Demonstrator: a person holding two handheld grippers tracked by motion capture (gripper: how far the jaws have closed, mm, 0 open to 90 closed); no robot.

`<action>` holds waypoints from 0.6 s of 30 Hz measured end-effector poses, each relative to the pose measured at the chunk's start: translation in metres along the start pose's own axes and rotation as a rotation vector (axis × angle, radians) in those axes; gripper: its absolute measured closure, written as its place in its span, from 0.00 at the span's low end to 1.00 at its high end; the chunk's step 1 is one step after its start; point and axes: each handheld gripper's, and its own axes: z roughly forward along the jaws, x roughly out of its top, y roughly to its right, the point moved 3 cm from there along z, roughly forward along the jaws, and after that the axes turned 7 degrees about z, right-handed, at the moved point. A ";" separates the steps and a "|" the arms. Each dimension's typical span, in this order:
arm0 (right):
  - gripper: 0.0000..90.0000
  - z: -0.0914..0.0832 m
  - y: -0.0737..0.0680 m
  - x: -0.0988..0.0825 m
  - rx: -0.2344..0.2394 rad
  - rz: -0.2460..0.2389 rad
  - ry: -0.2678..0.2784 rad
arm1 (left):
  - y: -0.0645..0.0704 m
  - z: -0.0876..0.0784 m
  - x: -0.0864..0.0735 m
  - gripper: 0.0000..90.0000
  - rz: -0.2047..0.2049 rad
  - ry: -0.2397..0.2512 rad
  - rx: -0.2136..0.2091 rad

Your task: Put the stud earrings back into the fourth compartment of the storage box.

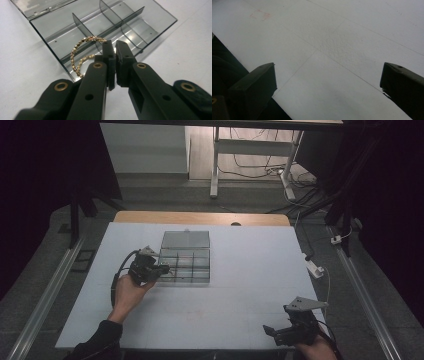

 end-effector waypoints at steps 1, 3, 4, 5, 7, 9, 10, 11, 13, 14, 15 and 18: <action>0.01 0.000 0.000 0.000 0.000 0.000 -0.001 | -0.001 0.002 0.000 0.96 -0.002 -0.006 0.002; 0.01 0.000 0.000 0.000 0.000 0.000 -0.001 | -0.003 0.006 0.000 0.96 -0.004 -0.018 0.005; 0.01 0.000 0.000 0.000 0.000 -0.001 -0.001 | -0.003 0.009 -0.001 0.96 -0.005 -0.023 0.005; 0.01 0.000 0.000 0.000 0.001 -0.001 -0.001 | -0.004 0.010 -0.001 0.96 -0.004 -0.030 0.004; 0.01 0.000 0.000 0.000 0.001 -0.001 -0.001 | -0.004 0.014 -0.001 0.96 0.002 -0.045 0.010; 0.01 0.000 0.000 0.000 0.001 -0.002 -0.002 | -0.005 0.017 -0.002 0.96 0.003 -0.057 0.012; 0.01 0.000 0.000 0.000 0.001 -0.001 -0.002 | -0.005 0.020 -0.002 0.96 0.003 -0.064 0.017; 0.01 0.000 0.000 0.000 0.001 -0.001 -0.002 | -0.005 0.021 -0.003 0.96 0.006 -0.069 0.017; 0.01 0.000 0.000 0.000 0.001 -0.004 -0.002 | -0.007 0.024 -0.004 0.95 0.003 -0.085 0.023; 0.01 0.000 0.000 0.000 0.001 -0.004 -0.002 | -0.007 0.026 -0.004 0.95 0.001 -0.093 0.029; 0.01 0.000 0.000 0.000 0.002 -0.006 -0.001 | -0.008 0.028 -0.005 0.95 0.003 -0.102 0.034; 0.01 0.000 -0.001 0.000 0.001 -0.006 -0.002 | -0.009 0.032 -0.007 0.95 0.001 -0.115 0.038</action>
